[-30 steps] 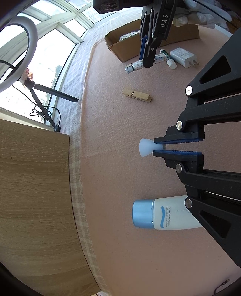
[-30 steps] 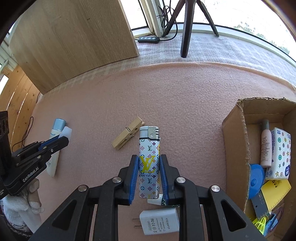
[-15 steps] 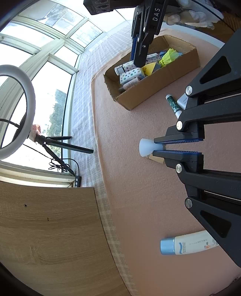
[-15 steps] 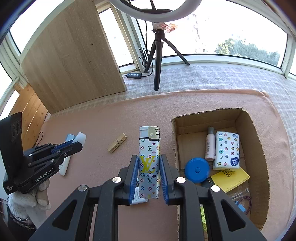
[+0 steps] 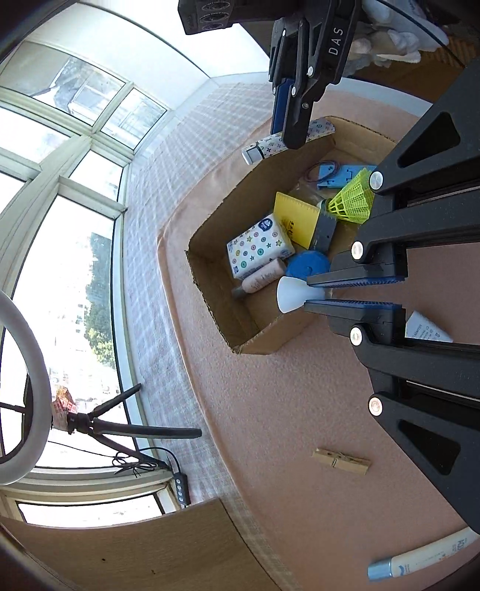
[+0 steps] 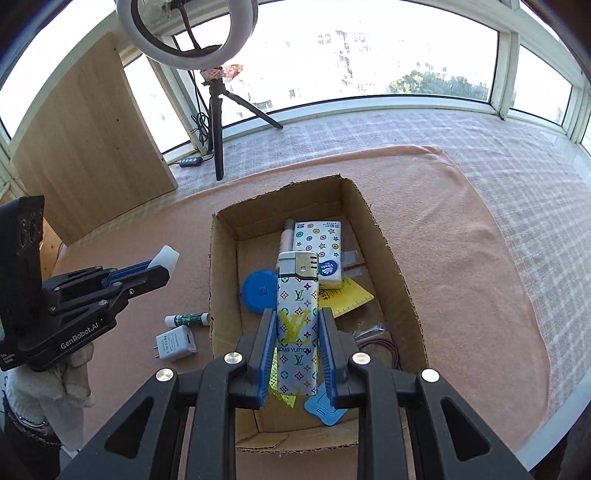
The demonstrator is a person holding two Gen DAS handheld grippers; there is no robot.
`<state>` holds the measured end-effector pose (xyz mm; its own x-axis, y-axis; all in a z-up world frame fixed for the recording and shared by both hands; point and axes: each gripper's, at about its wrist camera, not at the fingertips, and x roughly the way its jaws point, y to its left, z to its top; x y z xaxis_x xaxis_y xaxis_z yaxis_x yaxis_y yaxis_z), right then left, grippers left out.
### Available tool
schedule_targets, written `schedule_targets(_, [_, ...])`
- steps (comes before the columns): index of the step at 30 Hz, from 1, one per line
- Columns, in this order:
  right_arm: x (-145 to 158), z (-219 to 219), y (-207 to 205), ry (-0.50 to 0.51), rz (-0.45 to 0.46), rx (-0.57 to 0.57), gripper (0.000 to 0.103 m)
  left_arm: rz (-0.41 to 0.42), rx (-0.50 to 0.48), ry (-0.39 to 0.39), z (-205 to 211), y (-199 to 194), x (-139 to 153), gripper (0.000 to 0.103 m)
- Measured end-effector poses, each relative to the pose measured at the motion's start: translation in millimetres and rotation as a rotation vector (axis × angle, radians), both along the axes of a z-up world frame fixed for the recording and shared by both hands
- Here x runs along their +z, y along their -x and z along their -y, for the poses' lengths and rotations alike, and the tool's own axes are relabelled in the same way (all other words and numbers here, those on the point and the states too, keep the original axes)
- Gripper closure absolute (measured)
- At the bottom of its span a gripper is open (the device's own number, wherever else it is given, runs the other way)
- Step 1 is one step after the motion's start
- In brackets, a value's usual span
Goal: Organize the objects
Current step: 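Carry the cap and lighter into the box and open both grippers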
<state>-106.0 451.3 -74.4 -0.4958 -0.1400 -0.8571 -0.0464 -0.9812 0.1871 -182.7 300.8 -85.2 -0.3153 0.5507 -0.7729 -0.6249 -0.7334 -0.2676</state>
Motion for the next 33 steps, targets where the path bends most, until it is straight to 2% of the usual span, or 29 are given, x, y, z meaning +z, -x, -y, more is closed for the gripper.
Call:
schedule_targets(12, [-11, -34, -16, 0.013, 0.015, -0.044, 0.082, 0.006, -0.057, 0.025, -59, -7, -9, 0.096])
schedule_targets(13, [-10, -35, -17, 0.022, 0.010, -0.047, 0.082, 0.012, -0.062, 0.022, -61, -6, -9, 0.089])
schedule_targets(14, [-9, -37, -18, 0.035, 0.002, -0.049, 0.082, 0.016, -0.071, 0.016, -63, -7, -9, 0.075])
schedule_targets(15, [-9, -38, -18, 0.049, -0.005, -0.048, 0.077, 0.017, -0.072, 0.016, -64, -7, -9, 0.065])
schedule_targets(16, [-8, -39, -19, 0.062, -0.003, -0.044, 0.058, 0.013, -0.056, 0.021, -65, -6, -7, 0.036])
schedule_targets(17, [-7, -40, -20, 0.074, -0.009, -0.043, 0.047, 0.001, -0.032, 0.017, -63, -5, -6, 0.017])
schedule_targets(18, [-5, -40, -23, 0.080, -0.023, -0.046, 0.031, -0.007, -0.019, 0.003, -61, -5, -4, 0.015])
schedule_targets(19, [-3, -40, -25, 0.080, -0.038, -0.049, 0.029, -0.003, -0.020, -0.006, -59, -4, -2, 0.015])
schedule_targets(33, [-6, -34, -33, 0.076, -0.026, -0.058, 0.029, 0.011, -0.013, 0.024, -47, -4, -6, 0.015])
